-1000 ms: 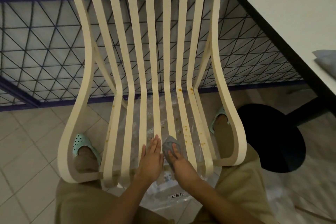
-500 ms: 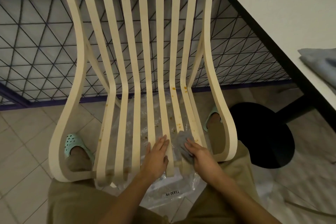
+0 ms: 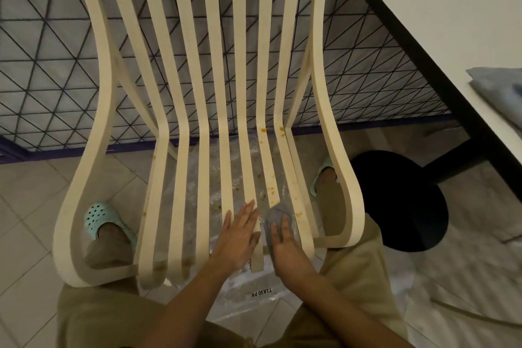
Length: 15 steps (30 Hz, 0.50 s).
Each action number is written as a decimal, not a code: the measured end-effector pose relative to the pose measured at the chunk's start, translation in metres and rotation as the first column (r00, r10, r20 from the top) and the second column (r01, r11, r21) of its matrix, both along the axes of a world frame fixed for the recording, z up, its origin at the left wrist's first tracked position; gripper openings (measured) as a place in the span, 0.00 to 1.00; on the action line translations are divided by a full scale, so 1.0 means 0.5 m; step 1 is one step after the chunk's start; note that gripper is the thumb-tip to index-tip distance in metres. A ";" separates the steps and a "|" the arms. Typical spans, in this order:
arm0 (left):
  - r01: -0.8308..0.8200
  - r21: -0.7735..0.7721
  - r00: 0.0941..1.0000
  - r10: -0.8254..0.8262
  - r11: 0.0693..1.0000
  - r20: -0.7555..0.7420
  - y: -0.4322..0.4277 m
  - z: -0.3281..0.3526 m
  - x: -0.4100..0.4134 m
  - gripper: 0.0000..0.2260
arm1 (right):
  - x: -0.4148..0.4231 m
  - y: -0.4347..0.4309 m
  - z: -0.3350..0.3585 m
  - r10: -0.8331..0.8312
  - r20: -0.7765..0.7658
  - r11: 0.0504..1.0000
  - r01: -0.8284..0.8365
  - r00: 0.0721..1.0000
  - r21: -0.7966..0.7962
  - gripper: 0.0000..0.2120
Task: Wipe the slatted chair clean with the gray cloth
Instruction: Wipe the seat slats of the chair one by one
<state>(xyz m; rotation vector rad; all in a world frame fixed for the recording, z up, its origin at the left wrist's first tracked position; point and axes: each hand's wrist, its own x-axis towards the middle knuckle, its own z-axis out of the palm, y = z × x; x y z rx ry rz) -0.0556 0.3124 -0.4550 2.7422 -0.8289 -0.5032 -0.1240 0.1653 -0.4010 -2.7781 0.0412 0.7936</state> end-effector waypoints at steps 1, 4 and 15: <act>0.001 0.003 1.000 -0.001 1.000 0.006 0.001 -0.001 0.006 0.34 | 0.004 0.002 -0.005 0.005 0.015 1.000 -0.005 1.000 -0.011 0.38; 0.017 0.031 1.000 -0.018 0.999 0.013 0.008 -0.010 0.026 0.32 | 0.013 0.007 -0.016 -0.027 0.043 1.000 0.027 0.999 -0.012 0.38; 0.044 0.008 0.993 -0.045 0.999 0.114 0.017 -0.043 0.098 0.28 | 0.072 0.004 -0.061 0.008 0.038 1.000 -0.007 0.999 -0.030 0.37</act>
